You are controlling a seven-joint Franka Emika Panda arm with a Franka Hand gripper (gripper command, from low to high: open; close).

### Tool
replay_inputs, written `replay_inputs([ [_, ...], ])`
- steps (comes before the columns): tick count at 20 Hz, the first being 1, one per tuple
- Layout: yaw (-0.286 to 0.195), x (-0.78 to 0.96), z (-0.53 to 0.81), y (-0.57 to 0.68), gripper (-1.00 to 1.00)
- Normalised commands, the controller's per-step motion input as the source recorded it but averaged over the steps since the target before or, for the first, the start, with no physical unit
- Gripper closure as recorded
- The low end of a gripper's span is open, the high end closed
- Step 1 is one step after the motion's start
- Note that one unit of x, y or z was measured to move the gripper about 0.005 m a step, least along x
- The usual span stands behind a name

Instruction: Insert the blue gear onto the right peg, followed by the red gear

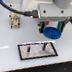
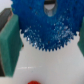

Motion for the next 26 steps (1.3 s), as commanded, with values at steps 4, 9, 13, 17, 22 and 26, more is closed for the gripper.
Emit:
replay_inputs([
  [4, 0.000, 0.55, 0.06, -0.22, 1.00],
  [9, 0.000, 0.49, 0.02, -0.20, 1.00],
  [13, 0.000, 0.35, 0.00, -0.15, 1.00],
  [17, 0.000, 0.23, -0.02, -0.15, 1.00],
  [22, 0.000, 0.15, 0.00, -0.07, 1.00],
  [26, 0.000, 0.16, 0.50, 0.00, 1.00],
])
